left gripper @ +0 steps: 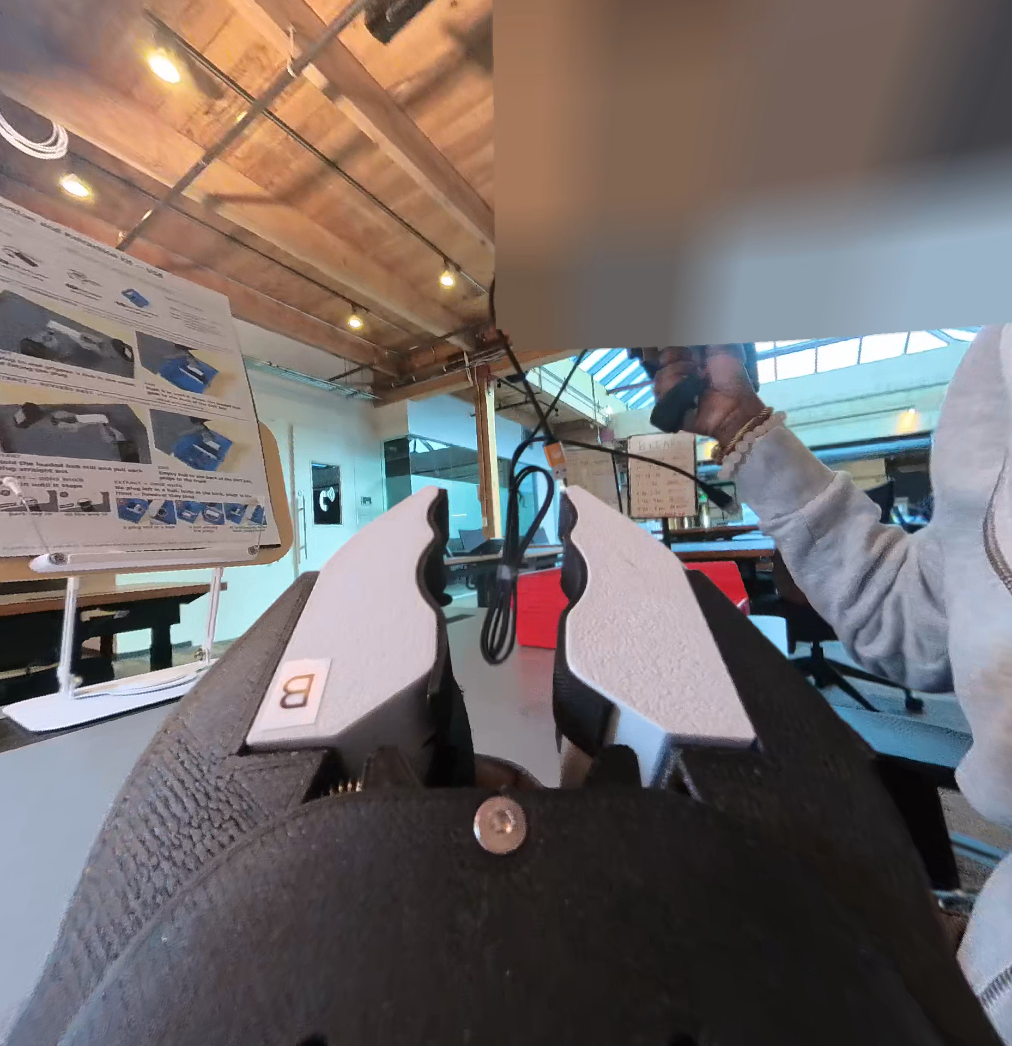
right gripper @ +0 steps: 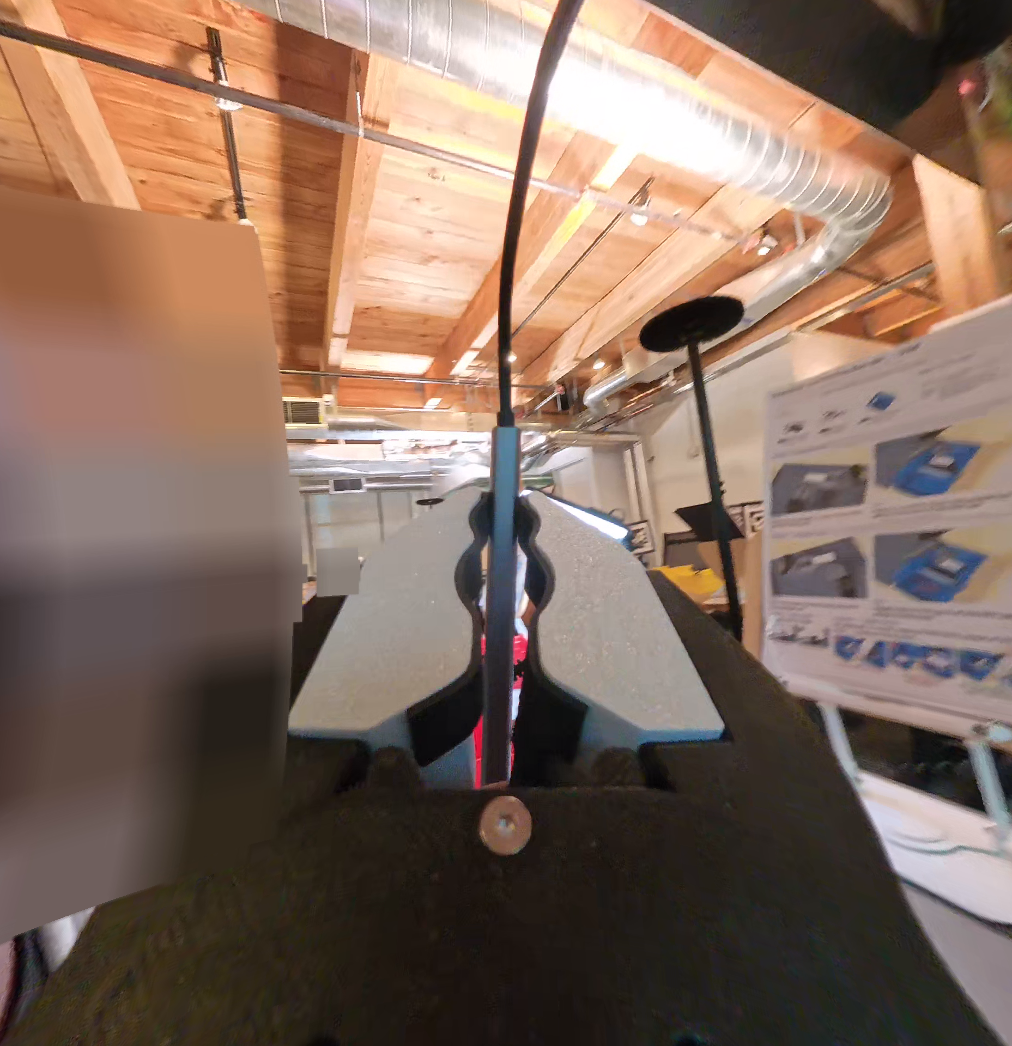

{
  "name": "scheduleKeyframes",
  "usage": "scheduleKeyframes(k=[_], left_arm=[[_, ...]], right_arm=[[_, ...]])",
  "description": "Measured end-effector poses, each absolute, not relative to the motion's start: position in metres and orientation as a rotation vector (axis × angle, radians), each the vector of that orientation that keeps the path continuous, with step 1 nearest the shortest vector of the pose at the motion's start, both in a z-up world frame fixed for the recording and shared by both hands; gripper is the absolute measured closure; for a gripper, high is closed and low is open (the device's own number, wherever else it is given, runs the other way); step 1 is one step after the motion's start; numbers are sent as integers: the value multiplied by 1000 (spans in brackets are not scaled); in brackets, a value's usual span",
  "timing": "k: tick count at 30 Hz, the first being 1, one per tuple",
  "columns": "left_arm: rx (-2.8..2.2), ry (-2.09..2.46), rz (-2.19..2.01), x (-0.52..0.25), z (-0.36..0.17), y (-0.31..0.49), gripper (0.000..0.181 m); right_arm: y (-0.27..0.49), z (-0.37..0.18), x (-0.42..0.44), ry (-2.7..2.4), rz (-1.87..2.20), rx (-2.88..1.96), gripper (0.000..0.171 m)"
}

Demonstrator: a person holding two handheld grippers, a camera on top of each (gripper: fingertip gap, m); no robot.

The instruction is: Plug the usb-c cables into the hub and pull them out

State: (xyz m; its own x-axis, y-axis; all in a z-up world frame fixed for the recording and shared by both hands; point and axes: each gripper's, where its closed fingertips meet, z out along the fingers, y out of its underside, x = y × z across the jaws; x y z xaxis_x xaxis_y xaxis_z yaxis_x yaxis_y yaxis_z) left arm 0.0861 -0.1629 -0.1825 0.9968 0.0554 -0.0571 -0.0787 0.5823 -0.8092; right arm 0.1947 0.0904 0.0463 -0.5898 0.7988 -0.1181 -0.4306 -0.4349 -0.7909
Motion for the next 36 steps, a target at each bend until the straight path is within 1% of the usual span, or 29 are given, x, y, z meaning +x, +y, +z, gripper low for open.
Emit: scheduleKeyframes(k=[7,10,13,16,20,25,29,33,35,36], left_arm=[[-1041,8,79,83,-190,-150,144],[-1084,30,113,87,-194,-143,143],[-1108,43,135,88,-196,-139,144],[-1123,43,137,88,-197,-137,144],[-1129,38,136,88,-197,-136,145],[-1150,52,152,89,-199,-133,145],[-1150,46,149,88,-199,-134,145],[-1157,38,140,87,-200,-133,145],[-1167,39,139,87,-201,-131,145],[-1171,38,138,86,-201,-131,145]], right_arm=[[147,100,224,-829,1729,-612,162],[178,113,238,-789,1555,-632,162],[197,107,245,-836,1501,-705,162],[218,88,249,-855,1409,-775,162],[251,36,239,-933,1358,-956,162],[290,-46,216,-1144,1431,-1180,162],[332,-124,201,-1213,1304,-1486,161],[319,-217,203,-1381,1181,-1839,161],[315,-262,211,-1410,1049,-2043,157],[315,-276,214,-1401,994,-2098,166]])
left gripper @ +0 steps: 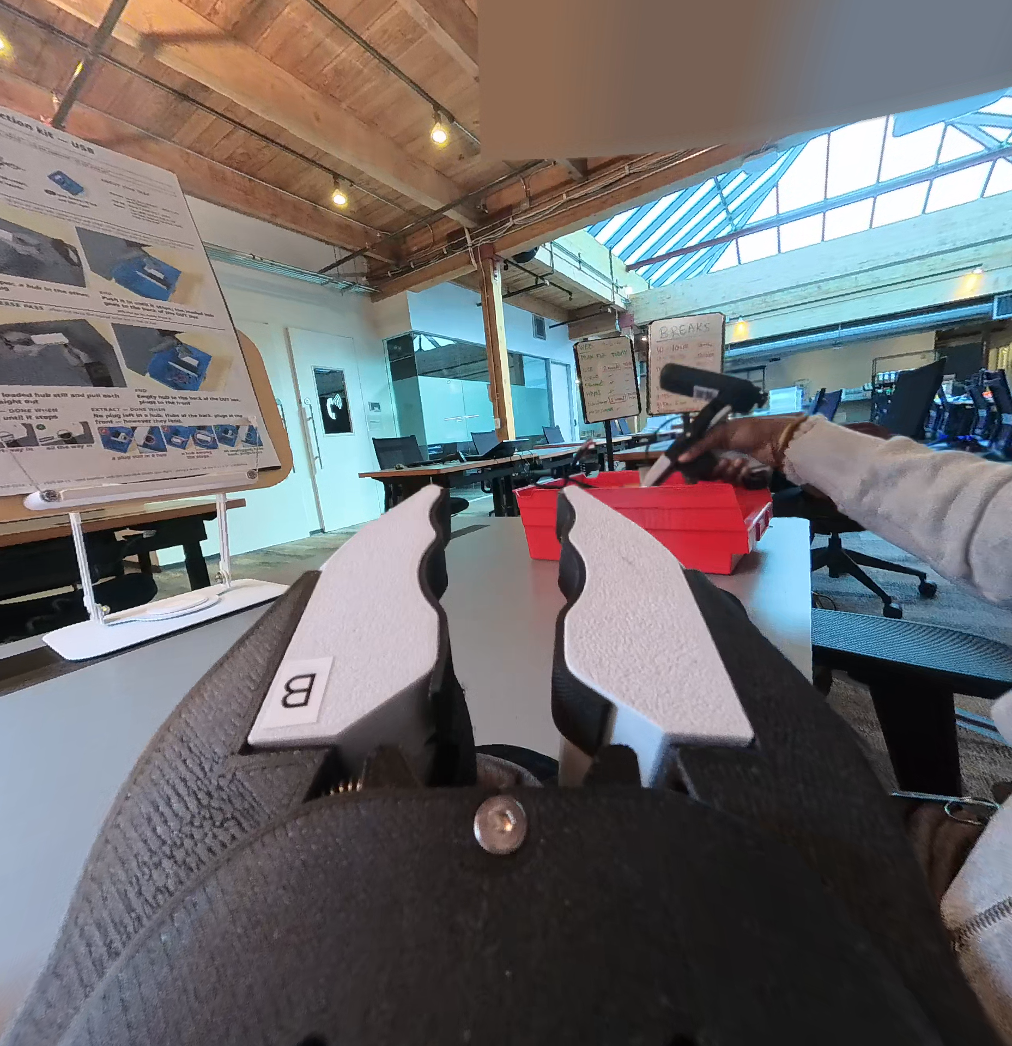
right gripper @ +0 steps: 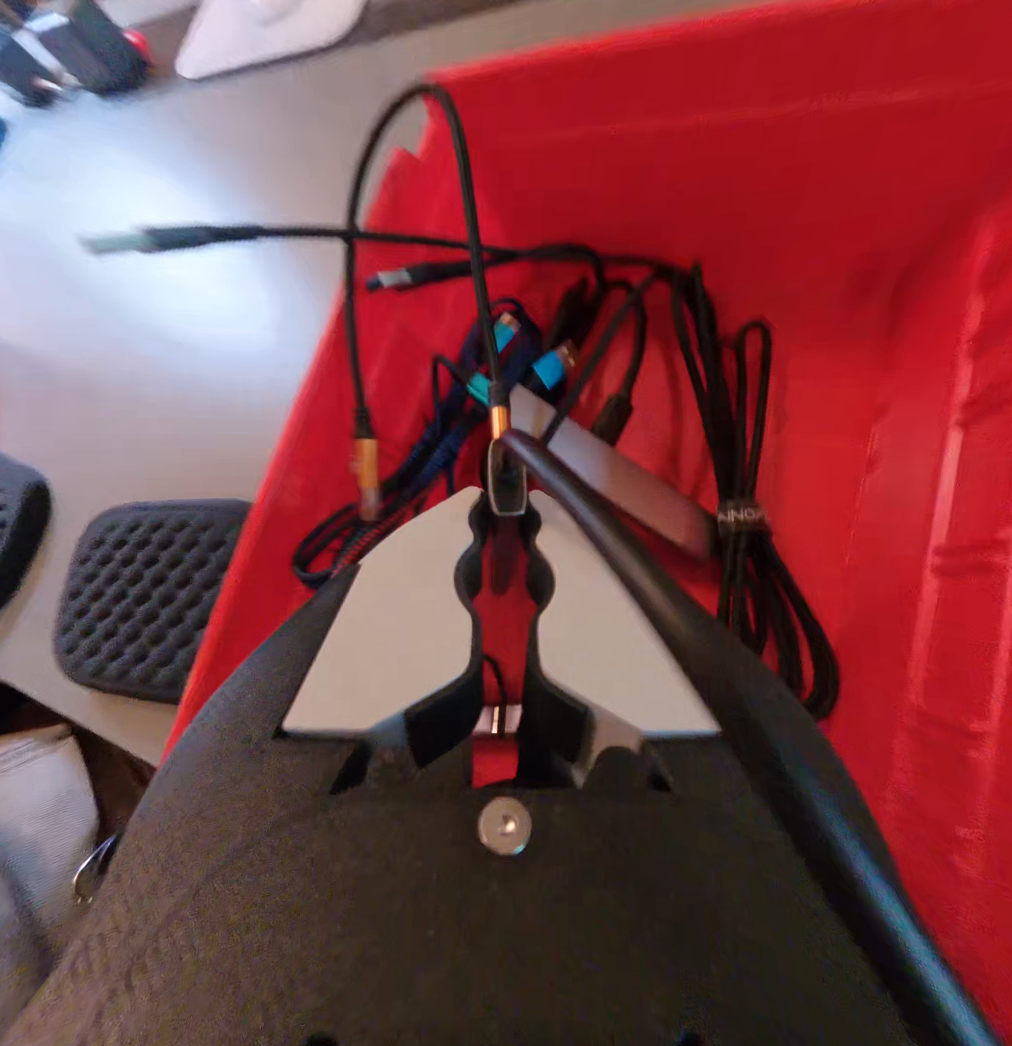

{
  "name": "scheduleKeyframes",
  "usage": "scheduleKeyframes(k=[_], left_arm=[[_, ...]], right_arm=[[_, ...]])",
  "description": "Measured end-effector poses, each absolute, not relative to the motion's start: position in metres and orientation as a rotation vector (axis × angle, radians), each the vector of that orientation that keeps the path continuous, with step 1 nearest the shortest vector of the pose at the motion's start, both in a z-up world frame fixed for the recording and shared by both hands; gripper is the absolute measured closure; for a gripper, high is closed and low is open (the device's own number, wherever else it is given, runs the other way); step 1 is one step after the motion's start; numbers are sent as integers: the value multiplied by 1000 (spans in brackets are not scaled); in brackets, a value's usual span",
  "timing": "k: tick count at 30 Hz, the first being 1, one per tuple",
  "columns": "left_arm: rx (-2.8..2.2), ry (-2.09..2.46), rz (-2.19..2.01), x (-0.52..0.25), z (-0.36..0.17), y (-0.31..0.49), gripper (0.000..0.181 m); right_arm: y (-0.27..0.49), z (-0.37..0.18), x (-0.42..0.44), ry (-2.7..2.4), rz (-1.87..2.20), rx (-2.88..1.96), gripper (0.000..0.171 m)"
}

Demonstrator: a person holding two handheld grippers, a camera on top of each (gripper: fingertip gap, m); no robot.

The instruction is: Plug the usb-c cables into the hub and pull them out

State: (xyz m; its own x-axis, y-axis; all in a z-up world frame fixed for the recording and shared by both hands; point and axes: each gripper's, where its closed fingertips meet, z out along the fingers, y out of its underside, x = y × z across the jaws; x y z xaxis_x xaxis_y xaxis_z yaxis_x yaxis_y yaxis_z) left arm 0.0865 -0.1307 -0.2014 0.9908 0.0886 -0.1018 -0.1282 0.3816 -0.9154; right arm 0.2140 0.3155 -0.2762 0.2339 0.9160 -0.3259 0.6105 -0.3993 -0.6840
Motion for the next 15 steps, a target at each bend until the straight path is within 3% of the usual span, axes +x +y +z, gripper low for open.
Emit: scheduleKeyframes(k=[4,6,8,15], left_arm=[[-1188,34,141,86,-202,-129,145],[-1190,45,158,88,-203,-129,145],[-1208,54,172,89,-204,-126,145],[-1250,129,354,99,-183,-134,143]], right_arm=[[321,-289,222,-1269,946,-2162,155],[332,-305,237,-1225,716,-2244,125],[331,-311,251,-1208,542,-2261,108],[302,-255,295,-1145,303,-2122,86]])
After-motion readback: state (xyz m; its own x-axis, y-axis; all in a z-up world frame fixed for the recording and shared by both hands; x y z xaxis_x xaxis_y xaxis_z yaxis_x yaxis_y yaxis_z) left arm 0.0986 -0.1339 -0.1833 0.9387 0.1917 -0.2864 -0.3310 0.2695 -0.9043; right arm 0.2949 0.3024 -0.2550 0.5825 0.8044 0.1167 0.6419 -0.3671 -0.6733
